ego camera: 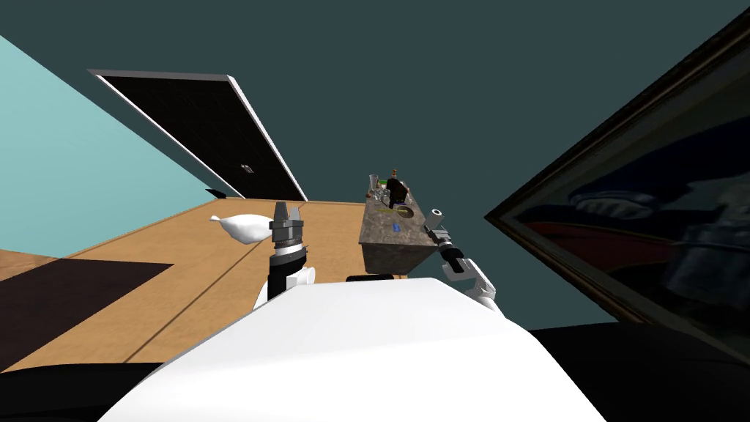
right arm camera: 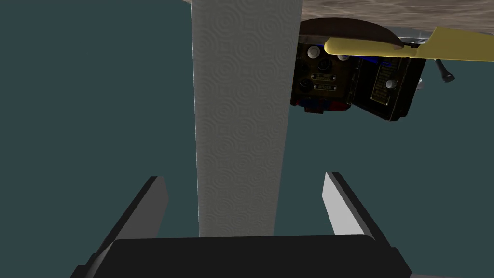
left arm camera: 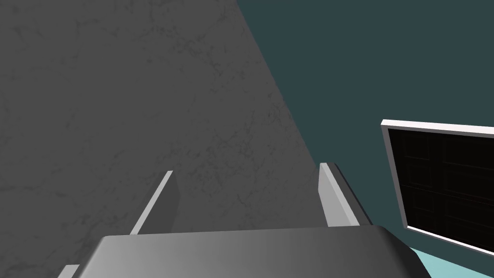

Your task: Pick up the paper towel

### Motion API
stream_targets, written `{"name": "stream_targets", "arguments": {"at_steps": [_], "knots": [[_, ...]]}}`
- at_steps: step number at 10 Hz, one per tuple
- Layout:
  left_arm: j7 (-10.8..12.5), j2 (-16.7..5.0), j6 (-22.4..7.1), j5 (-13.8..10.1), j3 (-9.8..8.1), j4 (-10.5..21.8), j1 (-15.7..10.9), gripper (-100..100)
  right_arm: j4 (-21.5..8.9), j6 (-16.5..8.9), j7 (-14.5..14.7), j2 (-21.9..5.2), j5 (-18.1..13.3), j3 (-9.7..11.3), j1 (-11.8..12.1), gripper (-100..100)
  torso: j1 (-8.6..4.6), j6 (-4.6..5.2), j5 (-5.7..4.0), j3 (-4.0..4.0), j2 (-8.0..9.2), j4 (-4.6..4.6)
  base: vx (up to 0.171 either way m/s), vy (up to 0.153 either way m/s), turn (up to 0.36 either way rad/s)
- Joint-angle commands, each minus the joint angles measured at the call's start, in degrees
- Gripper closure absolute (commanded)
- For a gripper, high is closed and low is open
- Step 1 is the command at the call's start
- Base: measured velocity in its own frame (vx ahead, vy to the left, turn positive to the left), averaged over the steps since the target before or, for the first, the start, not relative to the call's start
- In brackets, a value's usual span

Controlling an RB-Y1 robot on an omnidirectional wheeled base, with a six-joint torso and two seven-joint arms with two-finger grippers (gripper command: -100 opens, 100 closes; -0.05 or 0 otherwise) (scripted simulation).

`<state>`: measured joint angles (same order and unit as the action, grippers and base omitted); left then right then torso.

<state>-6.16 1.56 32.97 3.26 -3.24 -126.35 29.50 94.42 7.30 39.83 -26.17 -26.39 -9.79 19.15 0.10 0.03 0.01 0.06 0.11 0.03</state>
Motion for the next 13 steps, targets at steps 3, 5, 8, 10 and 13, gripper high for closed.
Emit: {"name": "stream_targets", "arguments": {"at_steps": [3, 5, 8, 10, 13], "knots": [[0.0, 0.0, 0.0, 0.0, 0.0, 0.0, 0.0, 0, -6.3, 1.8, 0.2, 0.3, -1.1, 1.0, -6.2, -100, -0.03, 0.02, -0.01, 0.0, 0.01, 0.0, -0.036, 0.013, -0.087], [0.0, 0.0, 0.0, 0.0, 0.0, 0.0, 0.0, 0, -10.8, 3.3, 0.2, 0.5, -2.0, 1.8, -10.0, -100, -0.03, -0.02, 0.0, -0.03, -0.06, -0.01, -0.031, 0.014, -0.066], [0.0, 0.0, 0.0, 0.0, 0.0, 0.0, 0.0, 0, -16.8, 4.9, 0.3, 0.8, -2.9, 2.6, -15.4, -100, -0.03, -0.02, 0.0, -0.02, -0.04, 0.0, -0.035, 0.01, -0.096], [0.0, 0.0, 0.0, 0.0, 0.0, 0.0, 0.0, 0, -21.2, 4.9, 0.3, 0.8, -2.9, 2.6, -18.8, -100, -0.01, -0.01, 0.0, 0.0, -0.01, 0.0, -0.029, 0.011, -0.047], [0.0, 0.0, 0.0, 0.0, 0.0, 0.0, 0.0, 0, -26.7, 6.5, 0.3, 1.0, -3.8, 3.5, -24.2, -100, 0.0, -0.01, 0.01, 0.01, 0.01, 0.01, -0.035, 0.011, -0.088]]}}
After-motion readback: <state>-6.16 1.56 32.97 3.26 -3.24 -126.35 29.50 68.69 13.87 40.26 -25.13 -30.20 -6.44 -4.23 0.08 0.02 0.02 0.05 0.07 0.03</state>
